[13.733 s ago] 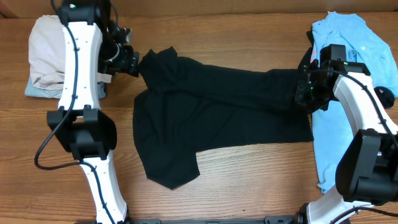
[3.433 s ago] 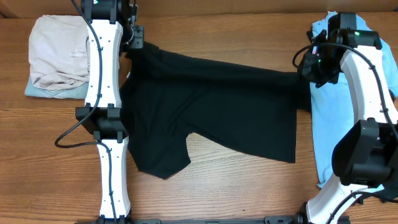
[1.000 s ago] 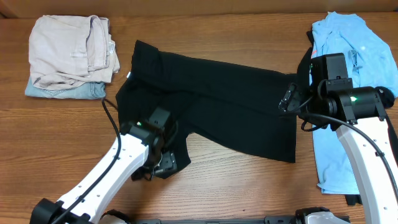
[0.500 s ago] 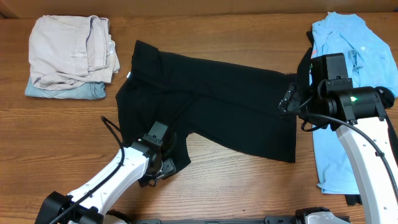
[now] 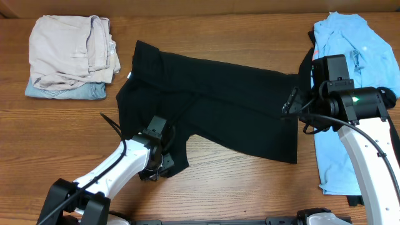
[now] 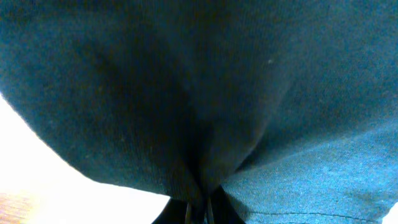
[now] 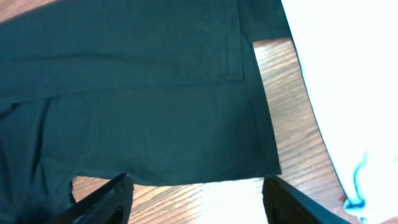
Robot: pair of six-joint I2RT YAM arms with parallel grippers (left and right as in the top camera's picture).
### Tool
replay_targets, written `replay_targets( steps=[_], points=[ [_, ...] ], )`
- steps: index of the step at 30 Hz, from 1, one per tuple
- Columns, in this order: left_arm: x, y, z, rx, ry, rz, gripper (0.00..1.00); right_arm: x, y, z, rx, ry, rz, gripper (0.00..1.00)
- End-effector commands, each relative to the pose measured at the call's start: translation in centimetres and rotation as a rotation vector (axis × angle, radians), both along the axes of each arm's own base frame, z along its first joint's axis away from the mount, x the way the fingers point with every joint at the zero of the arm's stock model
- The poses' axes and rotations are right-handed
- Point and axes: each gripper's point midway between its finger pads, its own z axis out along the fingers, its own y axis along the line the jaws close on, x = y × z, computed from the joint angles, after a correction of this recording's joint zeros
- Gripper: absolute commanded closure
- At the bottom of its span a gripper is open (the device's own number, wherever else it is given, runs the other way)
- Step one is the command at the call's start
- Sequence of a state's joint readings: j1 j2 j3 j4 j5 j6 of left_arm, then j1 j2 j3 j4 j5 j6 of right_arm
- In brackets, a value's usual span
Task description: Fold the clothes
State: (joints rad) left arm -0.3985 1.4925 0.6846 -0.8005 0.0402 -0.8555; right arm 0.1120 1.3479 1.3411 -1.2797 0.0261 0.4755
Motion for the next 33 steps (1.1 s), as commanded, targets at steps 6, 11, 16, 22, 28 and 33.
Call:
replay_targets(
  steps=[6, 11, 16, 22, 28, 33],
  points=[
    [3.9, 0.4, 5.3, 0.082, -0.036, -0.205, 0.96, -2.6, 1.0, -4.1, 0.082, 0.124, -0.042, 0.34],
    [7.4, 0.5, 9.3, 0.115, -0.132, -0.252, 0.96, -5.5, 0.7, -9.0, 0.093, 0.253, -0.175, 0.36],
    [8.4, 0.7, 9.9, 0.110, -0.163, -0.264, 0.96, -6.3, 0.2, -12.8, 0.093, 0.265, -0.288, 0.39],
    [8.7, 1.3, 9.9, 0.111, -0.168, -0.250, 0.96, -8.2, -1.5, -16.8, 0.021, 0.273, -0.422, 0.39],
    [9.1, 2.1, 9.9, 0.111, -0.175, -0.218, 0.96, -9.1, -2.2, -18.4, -0.006, 0.272, -0.450, 0.44],
    [9.4, 2.9, 9.9, 0.113, -0.176, -0.190, 0.96, -8.8, -2.4, -19.4, -0.009, 0.235, -0.453, 0.49]
  ],
)
